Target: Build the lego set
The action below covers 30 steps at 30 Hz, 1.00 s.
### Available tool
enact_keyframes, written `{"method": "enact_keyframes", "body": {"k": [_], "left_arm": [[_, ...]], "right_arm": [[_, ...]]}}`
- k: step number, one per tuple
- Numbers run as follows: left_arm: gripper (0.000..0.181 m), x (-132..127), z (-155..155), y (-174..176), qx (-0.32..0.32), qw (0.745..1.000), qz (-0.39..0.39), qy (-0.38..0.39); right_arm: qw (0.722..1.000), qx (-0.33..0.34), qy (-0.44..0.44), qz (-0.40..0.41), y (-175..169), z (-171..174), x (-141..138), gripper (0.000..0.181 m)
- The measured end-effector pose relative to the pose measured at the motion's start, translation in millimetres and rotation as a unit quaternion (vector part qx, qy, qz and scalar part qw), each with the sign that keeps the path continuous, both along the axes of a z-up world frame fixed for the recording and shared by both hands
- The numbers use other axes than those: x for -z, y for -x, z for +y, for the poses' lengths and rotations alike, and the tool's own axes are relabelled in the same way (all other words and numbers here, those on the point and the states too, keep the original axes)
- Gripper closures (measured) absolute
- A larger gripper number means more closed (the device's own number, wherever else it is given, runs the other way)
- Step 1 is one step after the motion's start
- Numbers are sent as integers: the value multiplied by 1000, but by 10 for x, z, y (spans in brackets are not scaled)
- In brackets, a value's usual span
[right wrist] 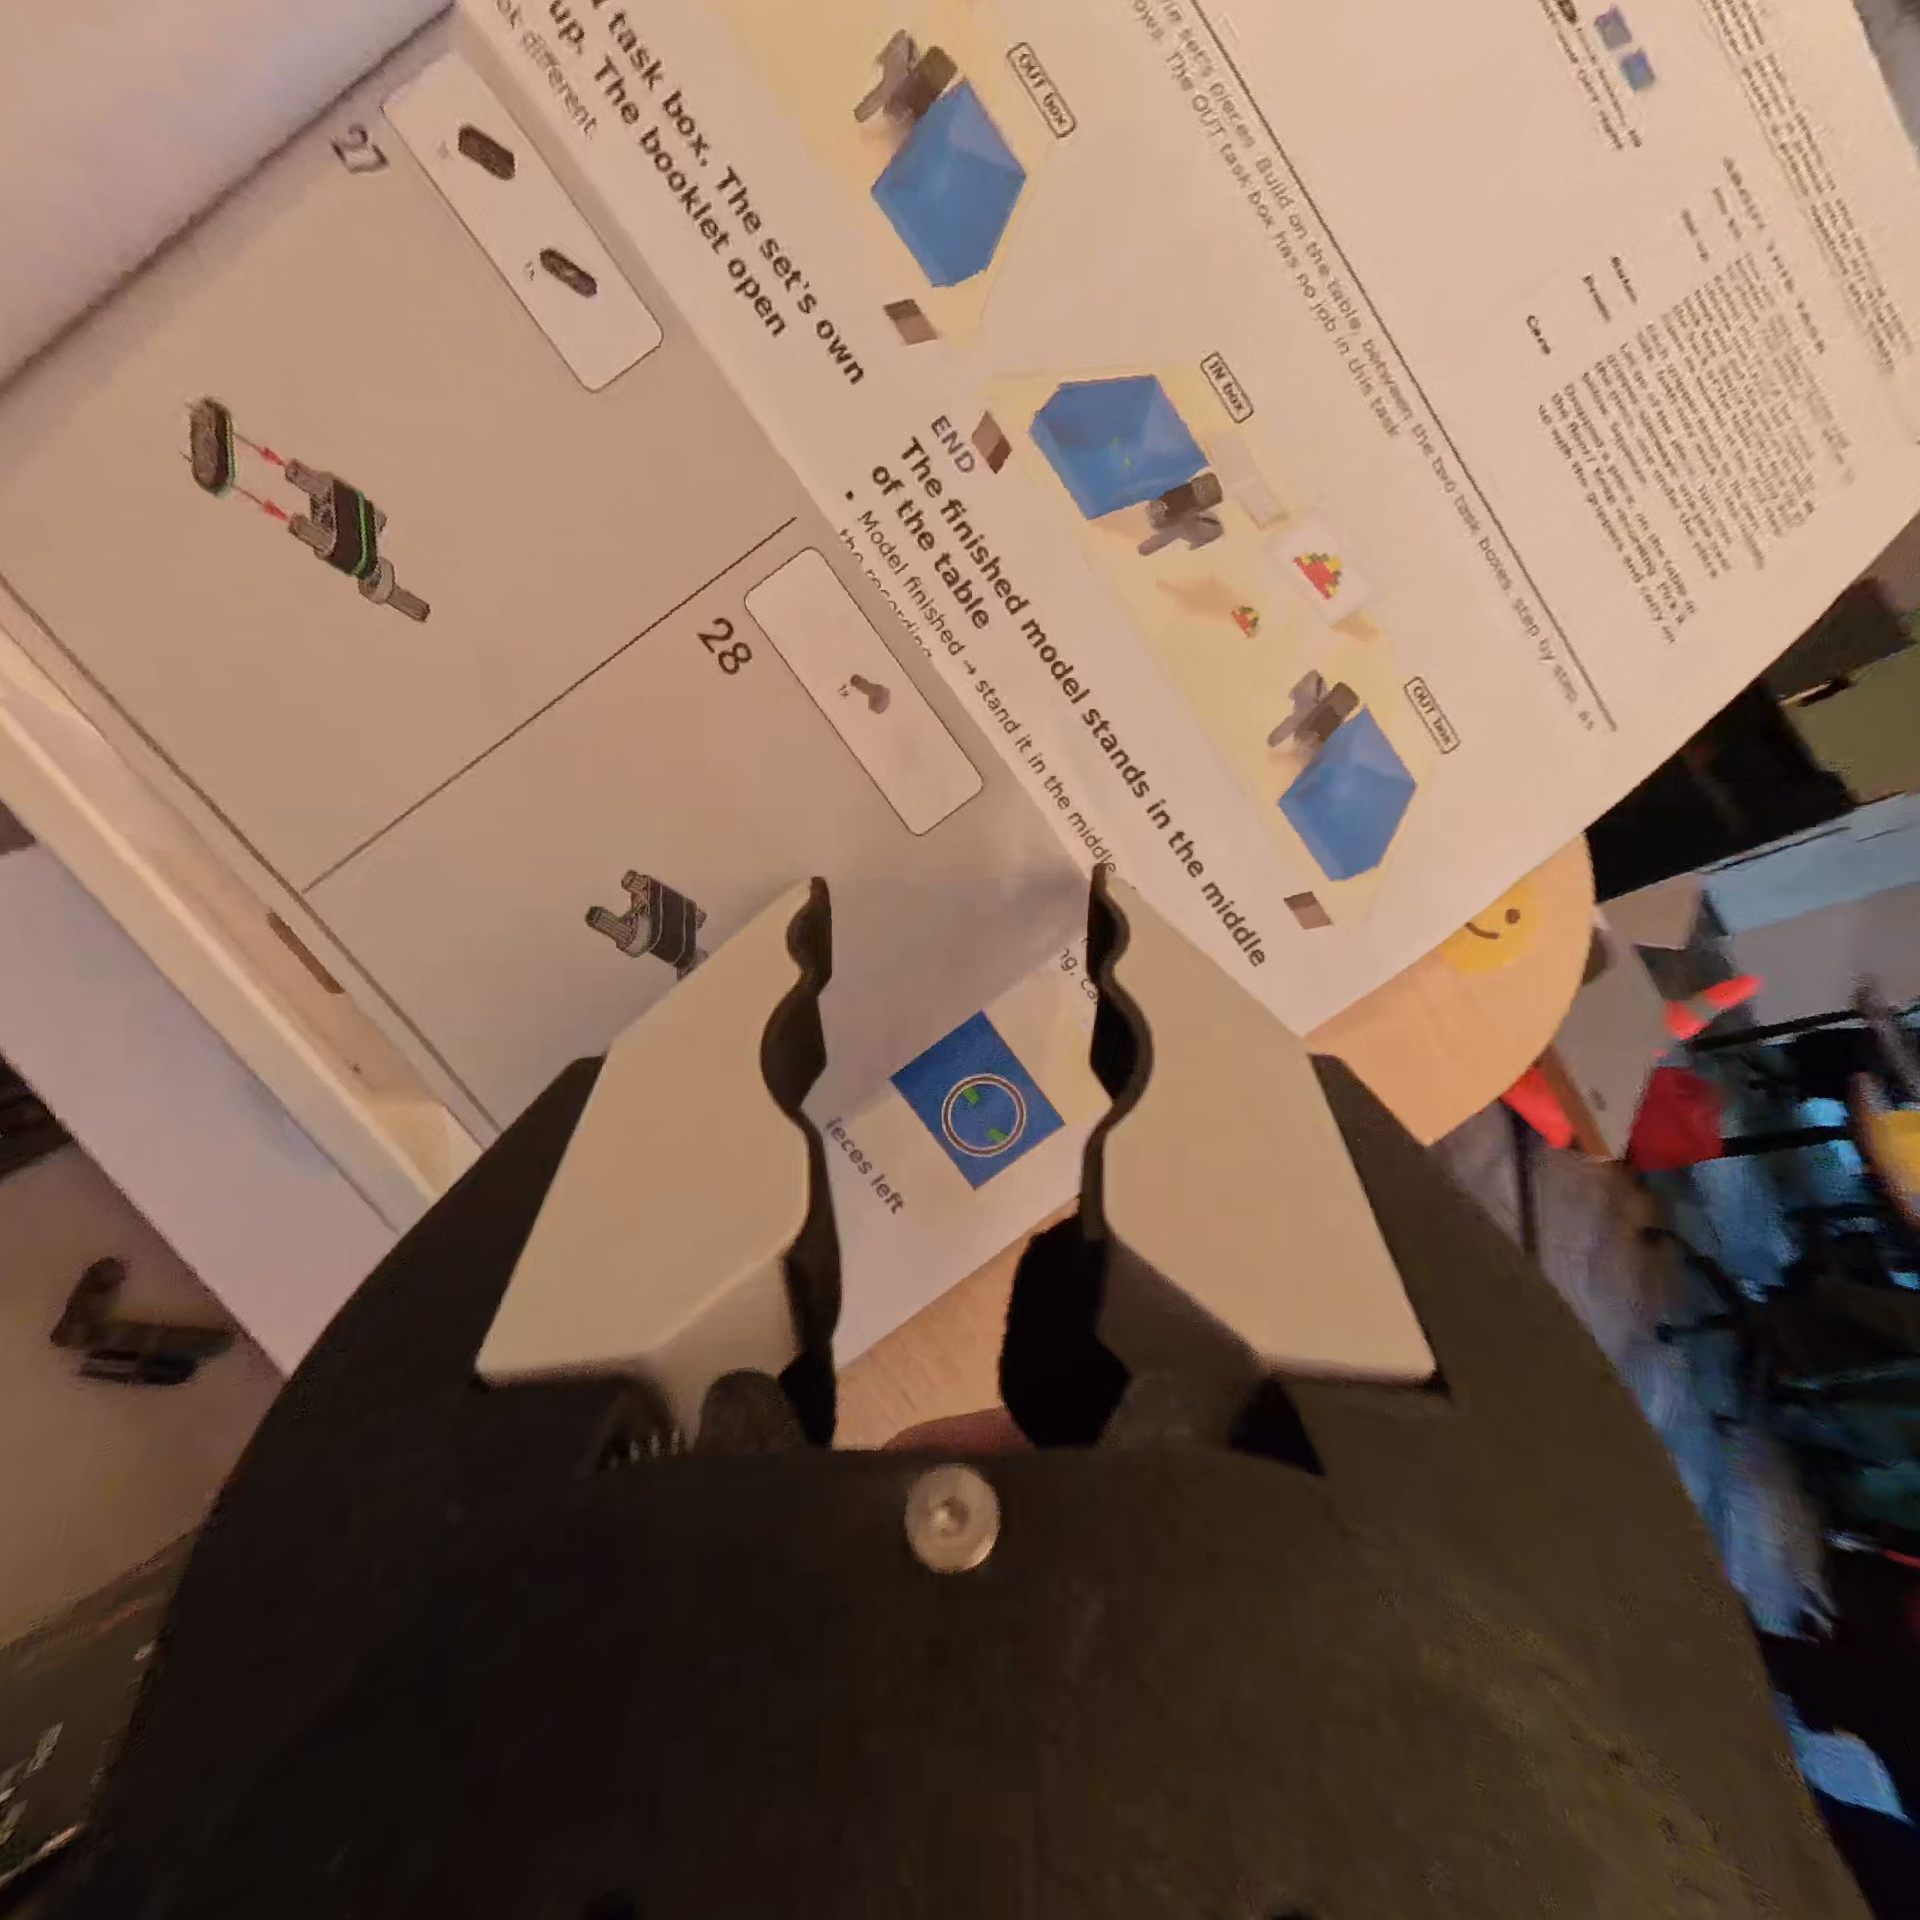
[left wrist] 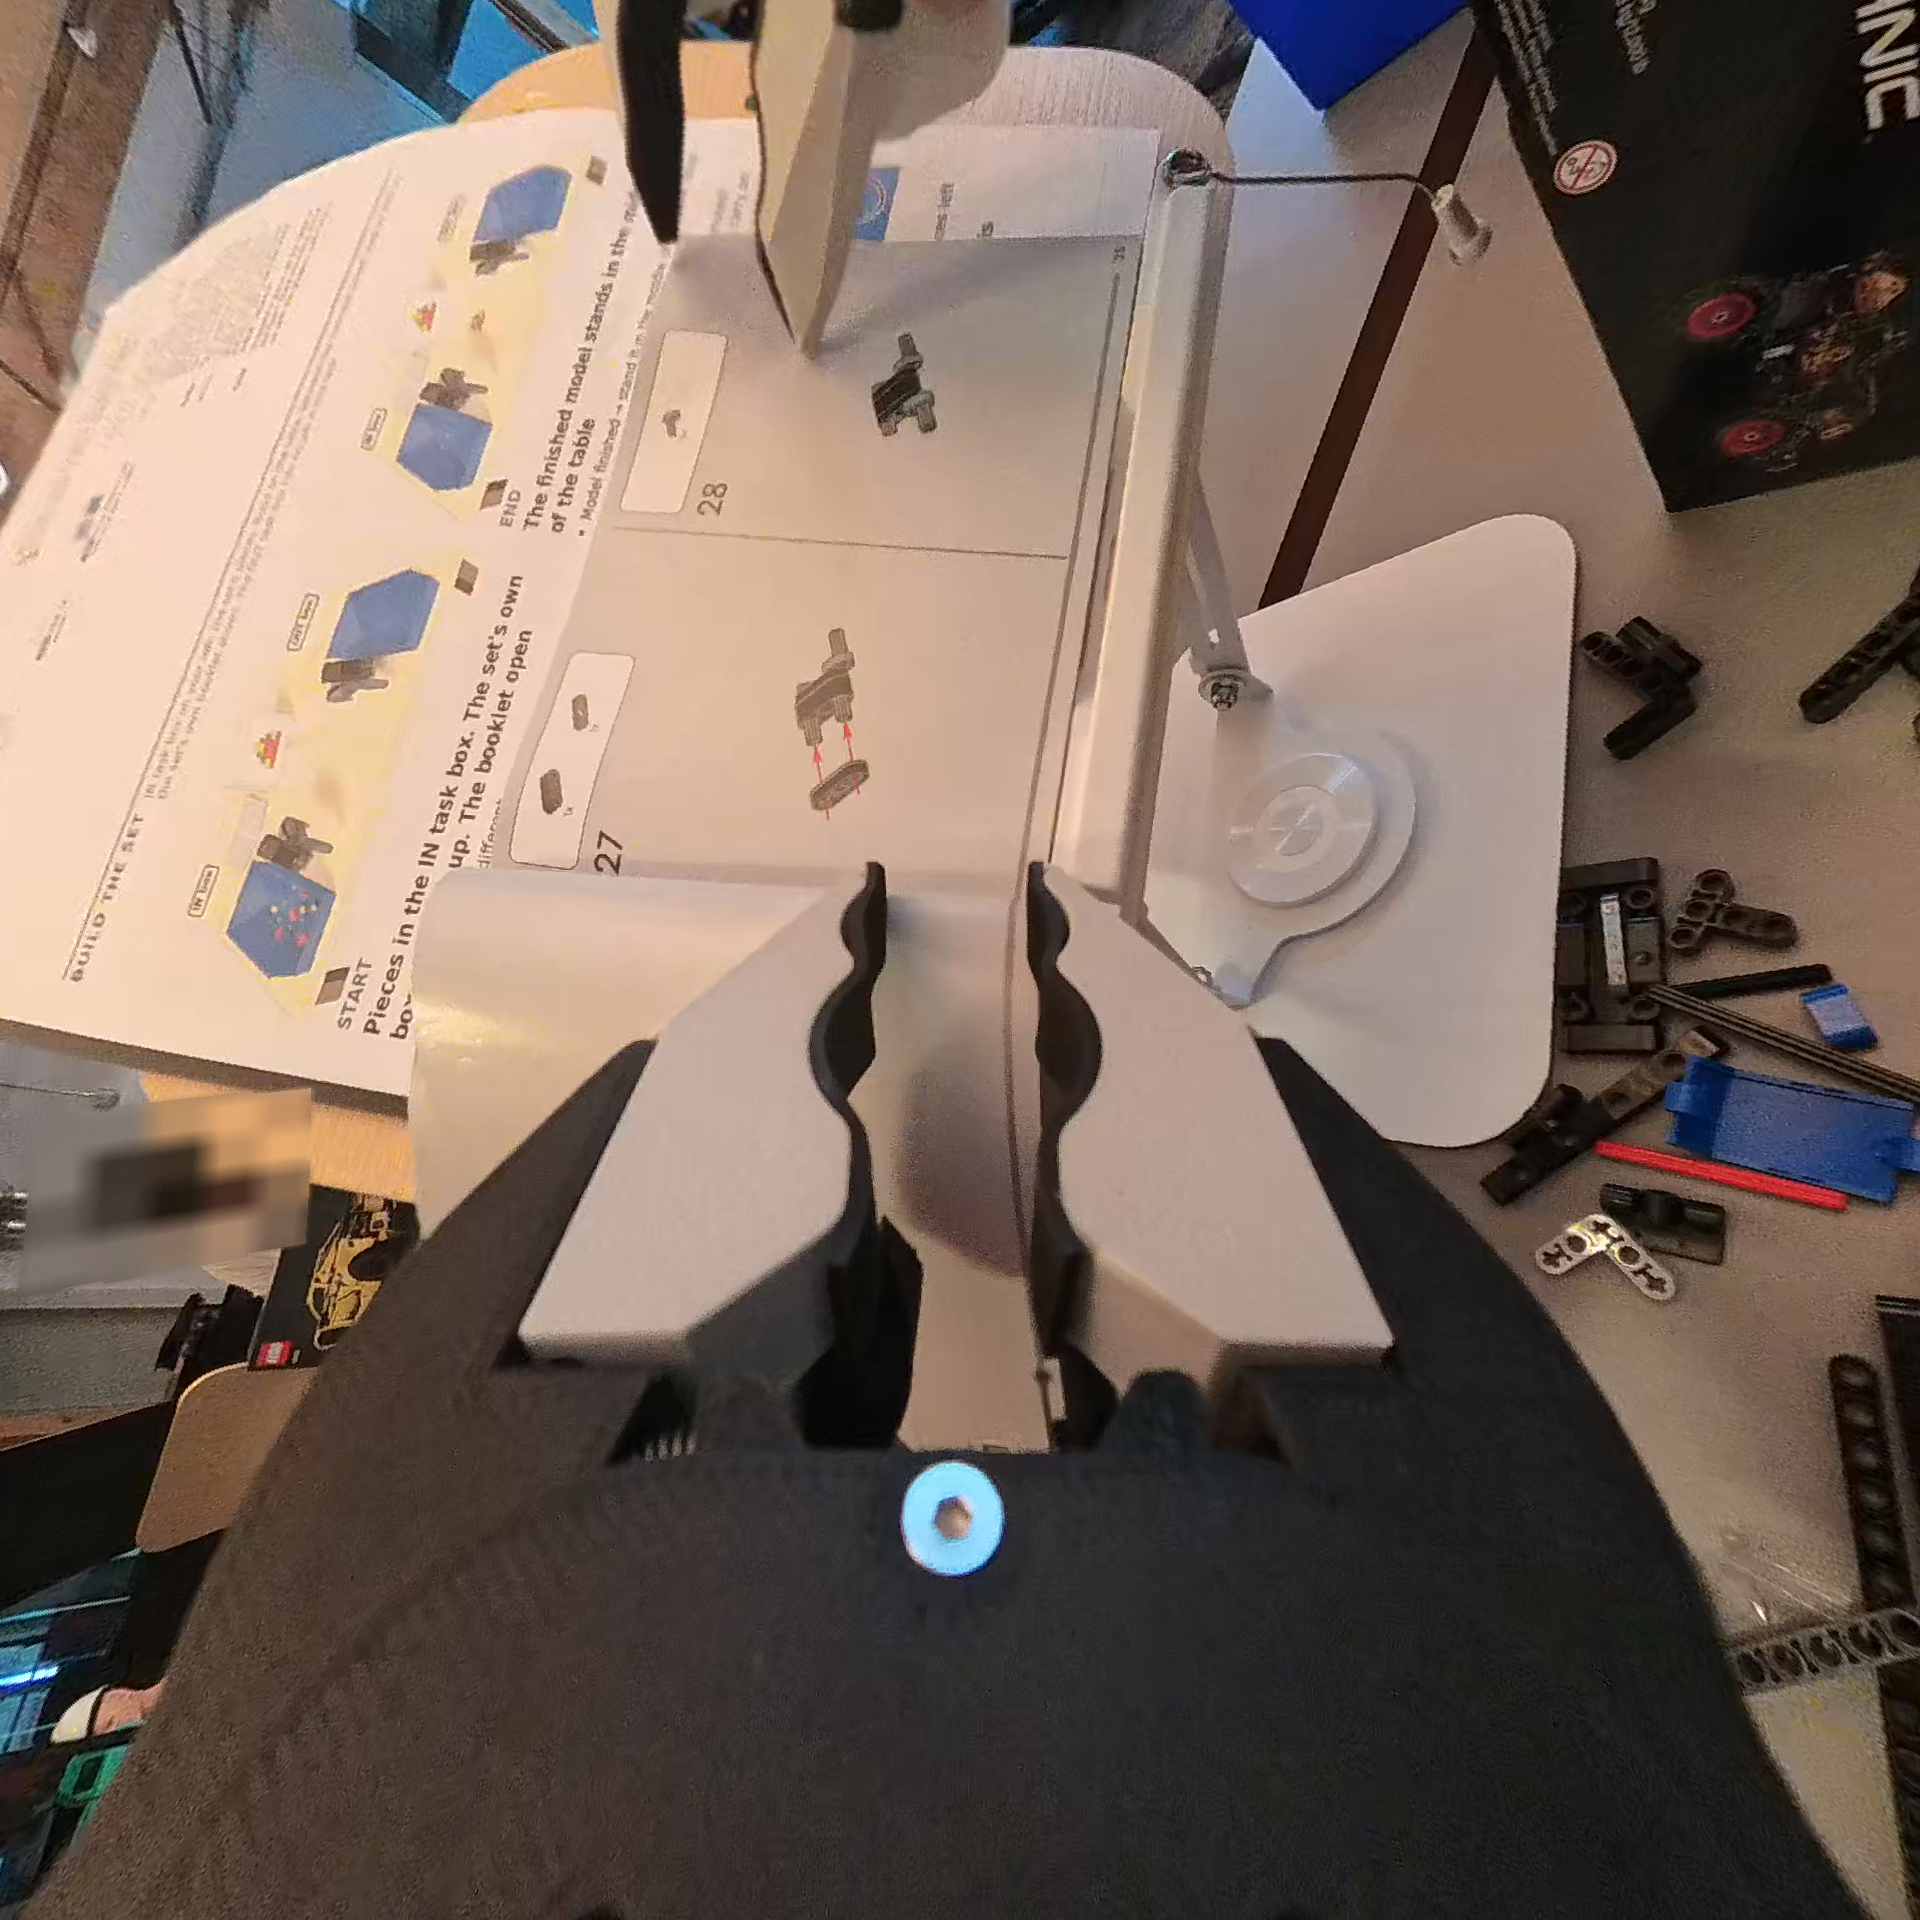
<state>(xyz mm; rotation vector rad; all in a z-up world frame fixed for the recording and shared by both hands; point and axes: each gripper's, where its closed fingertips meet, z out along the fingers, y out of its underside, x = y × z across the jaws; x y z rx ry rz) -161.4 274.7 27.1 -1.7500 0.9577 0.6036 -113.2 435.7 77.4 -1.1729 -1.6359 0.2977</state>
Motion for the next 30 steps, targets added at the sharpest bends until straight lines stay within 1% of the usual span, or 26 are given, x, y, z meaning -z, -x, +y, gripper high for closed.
{"method": "enact_keyframes", "body": {"k": [3,5,7,8,11,15,16,17,19,21,24,27,28,30], "left_arm": [[156,18,4,1,1,1000,0,3],[156,30,10,0,1,1000,1,3],[156,42,11,-5,3,1000,3,4],[156,46,12,-4,2,1000,3,4],[155,50,11,-7,3,1000,0,3],[154,34,2,-5,2,1000,-8,1],[153,18,3,-2,-1,1000,-14,-2],[151,-3,1,-8,-1,1000,-25,-4],[146,-80,-9,-47,2,998,-57,-14],[142,-156,-44,-127,11,994,-106,-16],[130,-262,-117,-263,32,976,-215,-6],[118,-408,-224,-369,63,939,-338,8],[115,-447,-252,-358,63,928,-366,9],[108,-496,-306,-295,56,919,-390,5]], "right_arm": [[1000,-11,16,-8,22,15,34,136],[1000,-15,13,-11,31,5,36,145],[1000,-19,8,-12,32,-14,42,157],[1000,-20,6,-12,32,-24,48,160],[1000,-18,-17,-16,10,-63,42,162],[999,-33,-16,-24,-69,-210,-16,171],[999,-44,-4,-28,-90,-286,-31,175],[997,-61,27,-32,-107,-398,-34,178],[985,-114,129,-27,-112,-732,-90,180],[971,-149,184,-16,-88,-984,-191,181],[951,-201,233,3,17,-1376,-323,181],[937,-226,265,34,215,-1673,-432,181],[932,-230,276,41,289,-1752,-450,181],[925,-240,289,56,430,-1900,-489,180]]}}
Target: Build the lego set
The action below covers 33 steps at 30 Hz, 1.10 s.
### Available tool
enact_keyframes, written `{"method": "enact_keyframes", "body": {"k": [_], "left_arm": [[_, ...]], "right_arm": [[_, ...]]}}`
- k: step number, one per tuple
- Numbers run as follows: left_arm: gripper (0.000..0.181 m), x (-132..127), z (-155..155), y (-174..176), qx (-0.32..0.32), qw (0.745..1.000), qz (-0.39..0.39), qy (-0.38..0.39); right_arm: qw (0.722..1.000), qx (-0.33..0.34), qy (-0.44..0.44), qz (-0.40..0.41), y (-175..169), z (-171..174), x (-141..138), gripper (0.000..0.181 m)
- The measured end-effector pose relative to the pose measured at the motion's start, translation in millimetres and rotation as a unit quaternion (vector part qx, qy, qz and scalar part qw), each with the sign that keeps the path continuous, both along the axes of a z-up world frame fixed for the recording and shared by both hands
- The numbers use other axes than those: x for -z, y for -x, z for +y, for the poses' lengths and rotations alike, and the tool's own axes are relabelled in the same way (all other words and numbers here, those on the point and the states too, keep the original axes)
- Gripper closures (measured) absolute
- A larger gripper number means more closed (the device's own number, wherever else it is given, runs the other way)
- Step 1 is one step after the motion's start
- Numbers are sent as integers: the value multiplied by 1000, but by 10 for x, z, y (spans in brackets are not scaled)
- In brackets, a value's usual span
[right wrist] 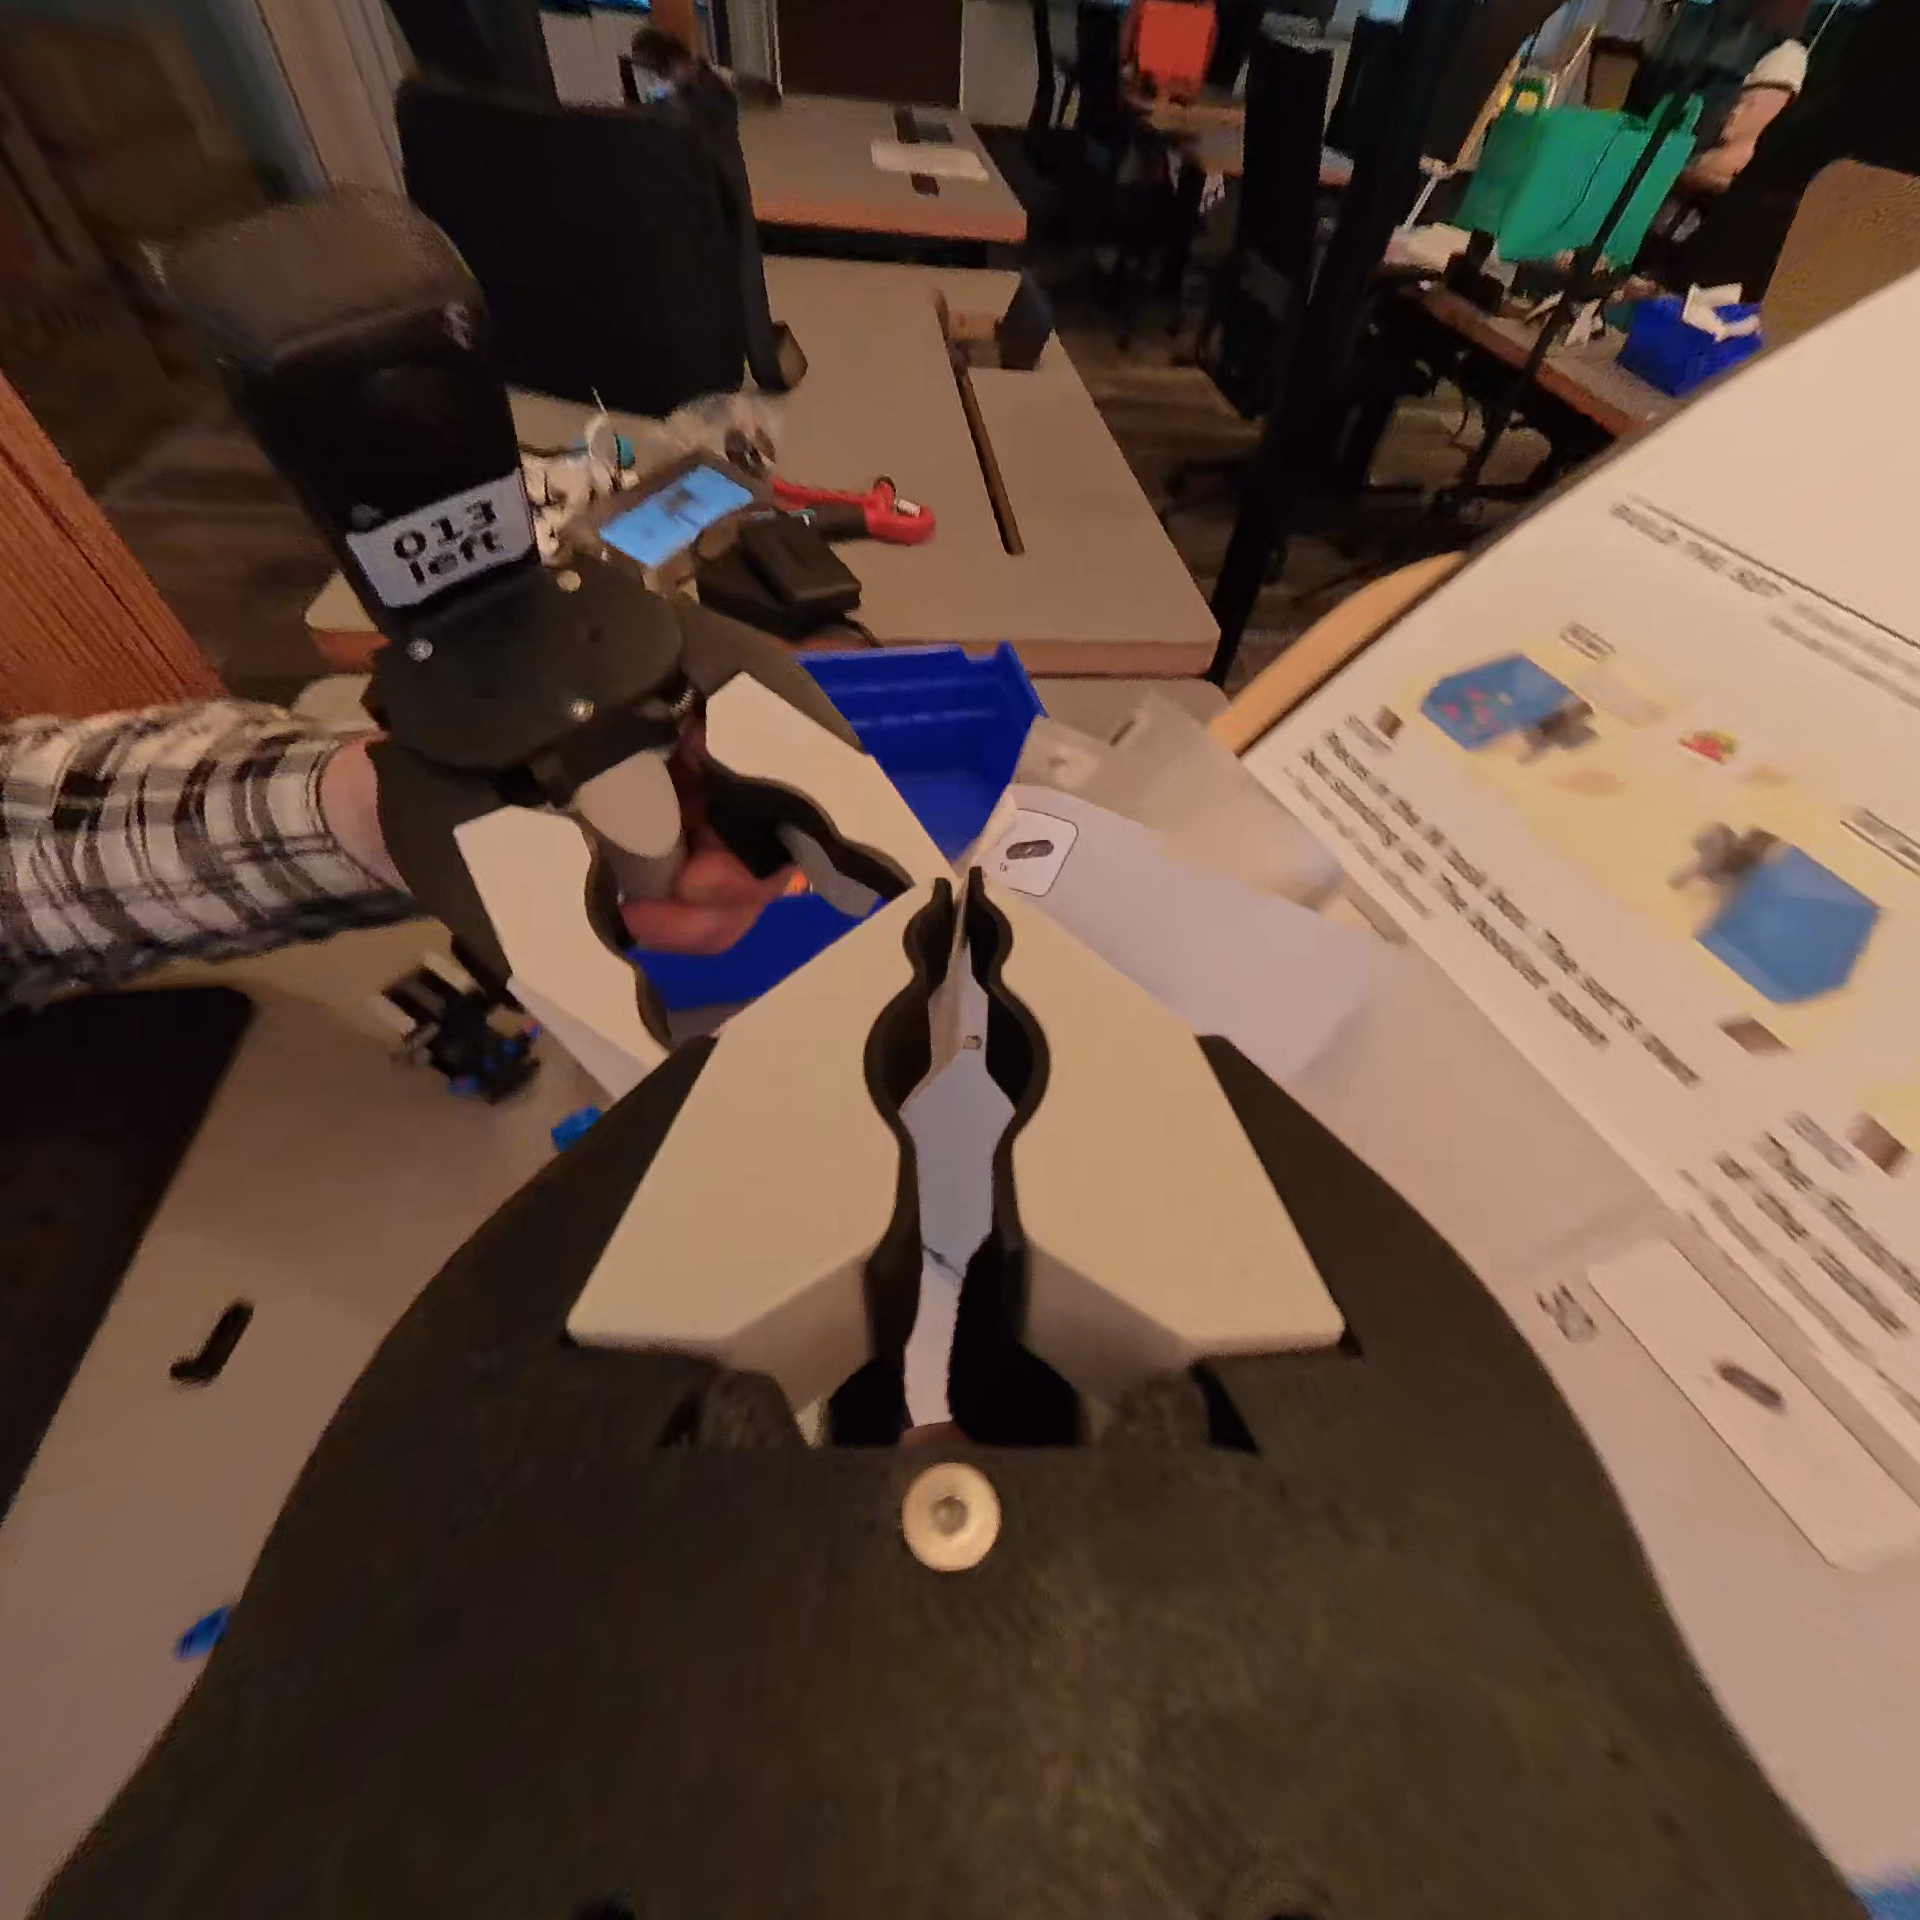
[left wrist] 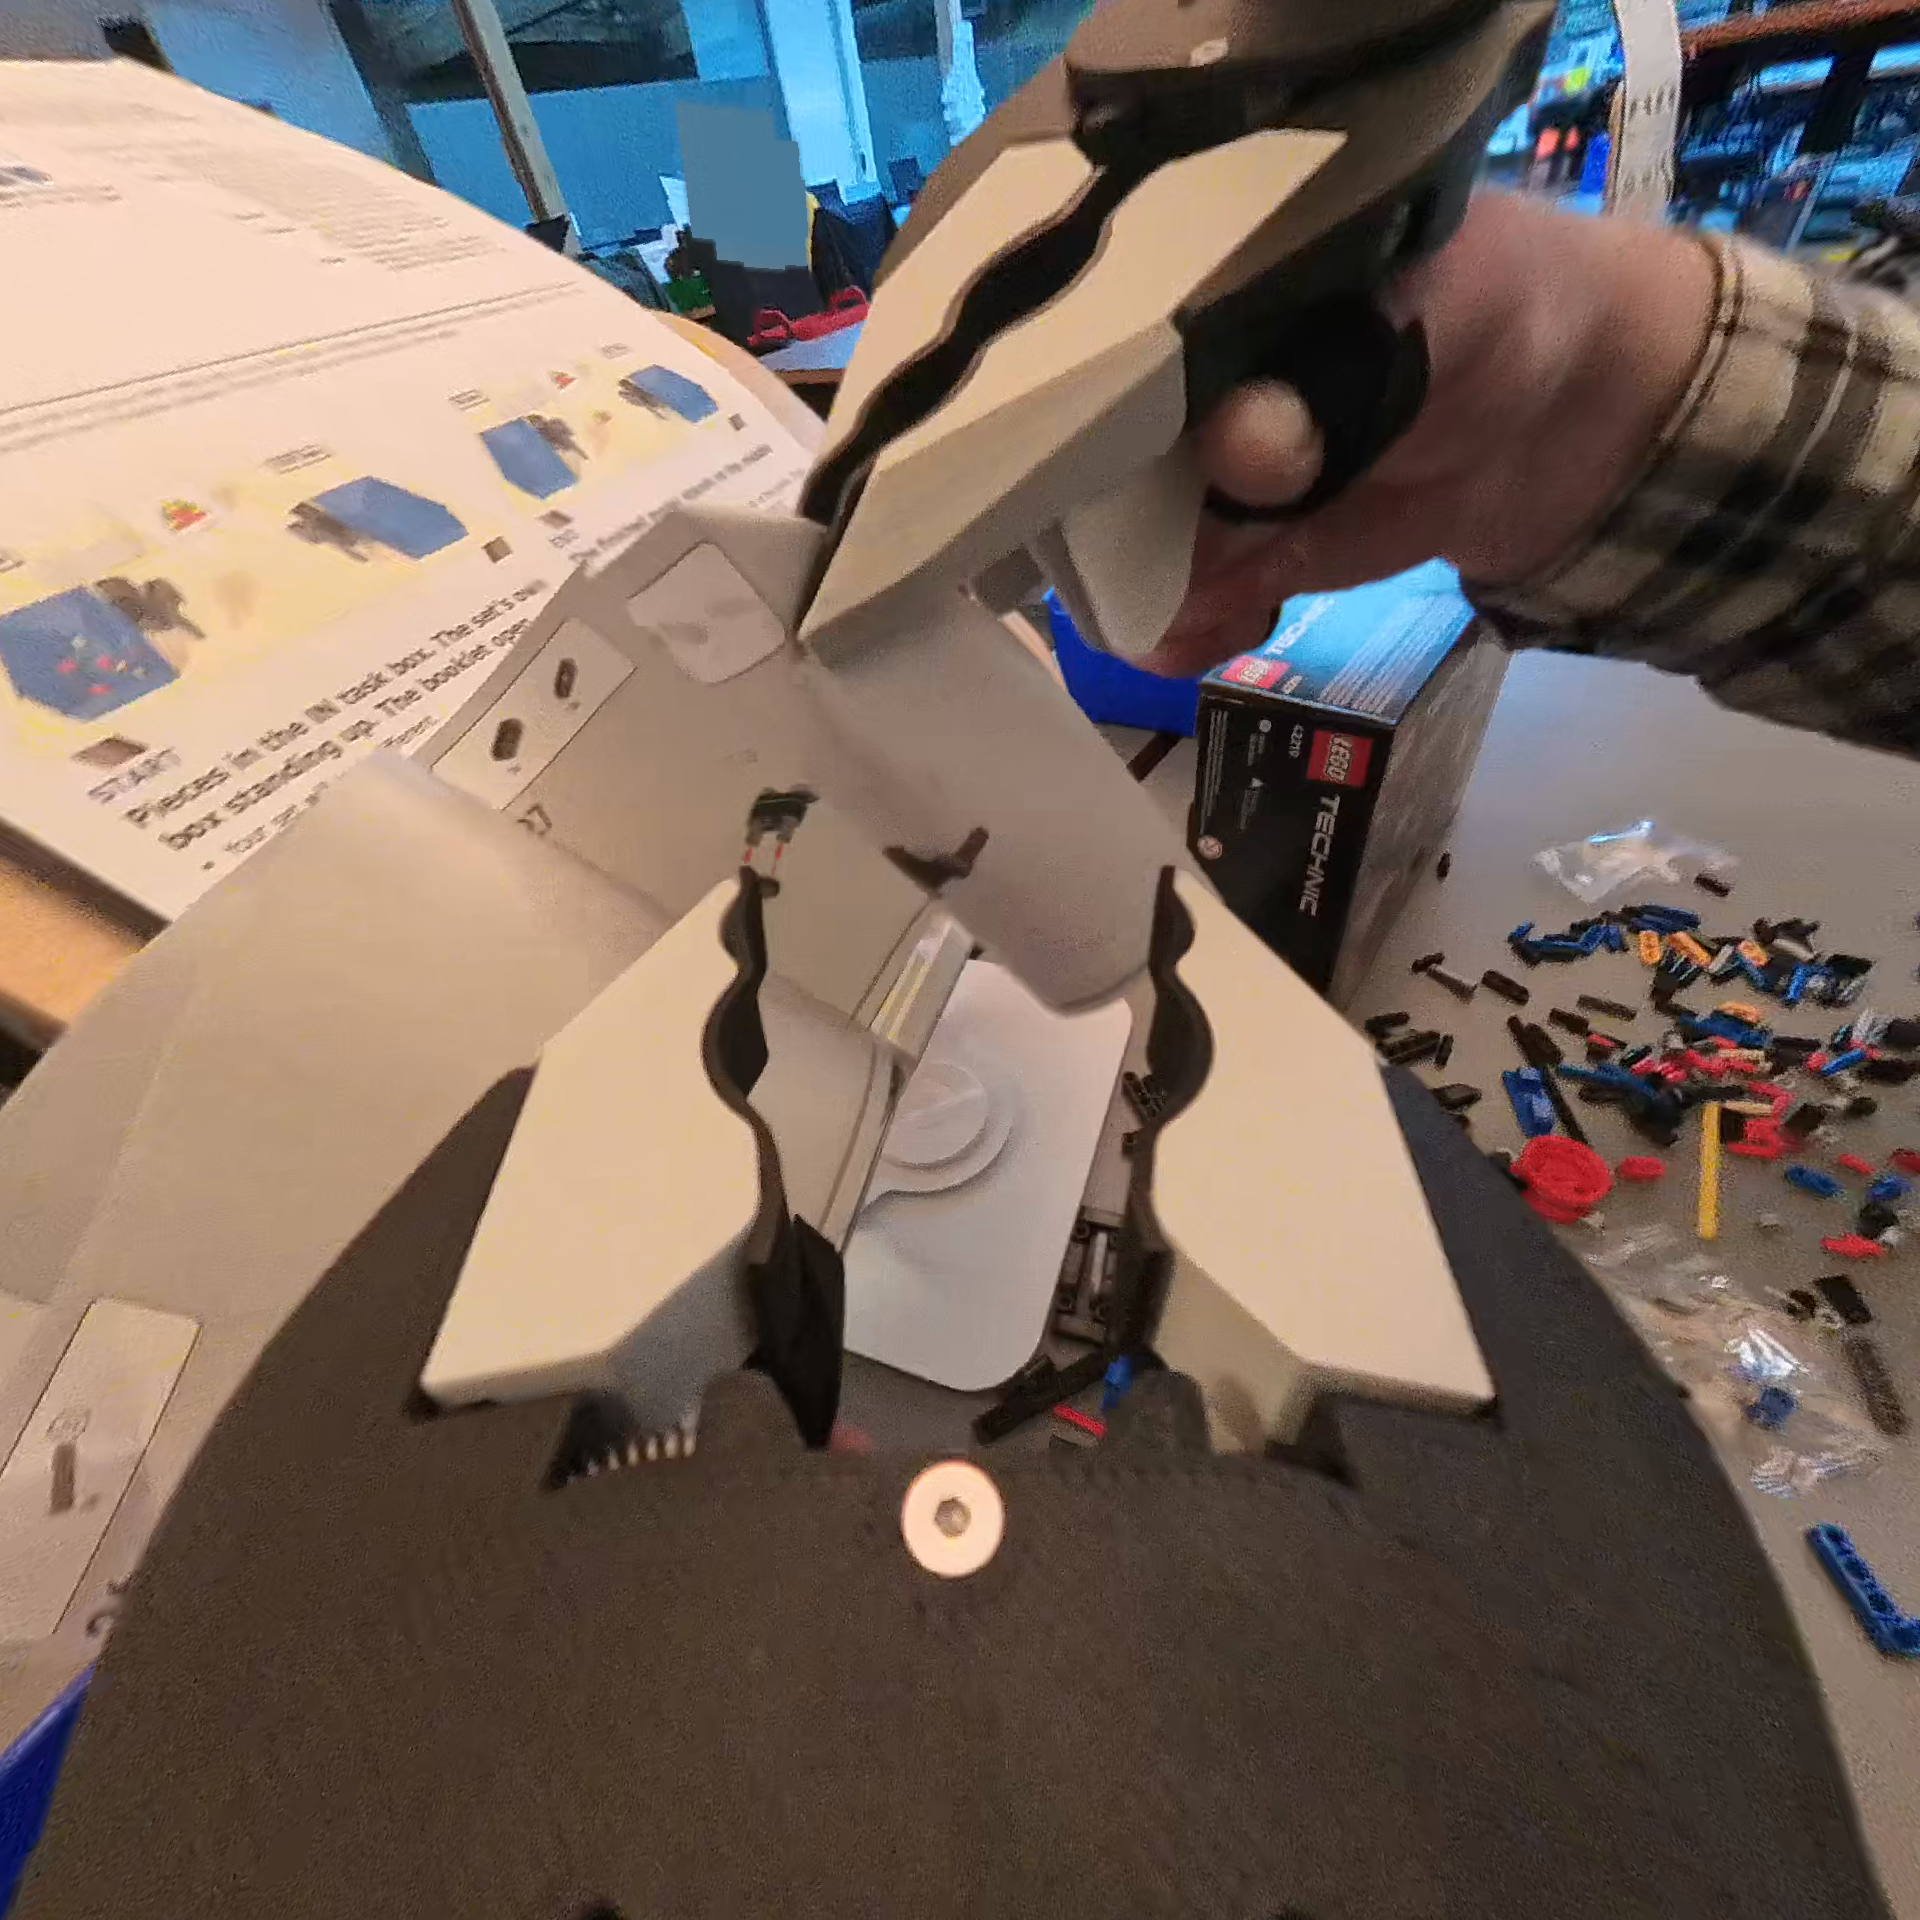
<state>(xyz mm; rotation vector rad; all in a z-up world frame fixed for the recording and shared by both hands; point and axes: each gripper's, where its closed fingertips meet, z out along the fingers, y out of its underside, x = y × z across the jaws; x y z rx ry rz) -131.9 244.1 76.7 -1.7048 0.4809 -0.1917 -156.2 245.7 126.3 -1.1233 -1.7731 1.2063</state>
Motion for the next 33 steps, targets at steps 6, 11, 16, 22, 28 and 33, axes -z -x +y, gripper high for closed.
{"method": "enact_keyframes", "body": {"k": [6,11,16,22,28,33], "left_arm": [[144,56,-77,242,-37,999,15,3],[175,-30,-124,330,-4,998,-58,-21],[169,-16,-163,326,34,995,-90,-23],[177,-53,-228,323,66,989,-126,-33],[173,-145,-311,377,104,974,-197,-42],[172,-170,-350,403,127,962,-239,-44]], "right_arm": [[999,-6,32,29,317,-261,-100,166],[998,-8,47,34,362,-298,-82,160],[997,-33,63,32,263,-300,-5,178],[992,-73,97,45,144,-403,14,151],[988,-80,122,58,82,-390,49,166],[986,-102,121,54,61,-496,144,175]]}}
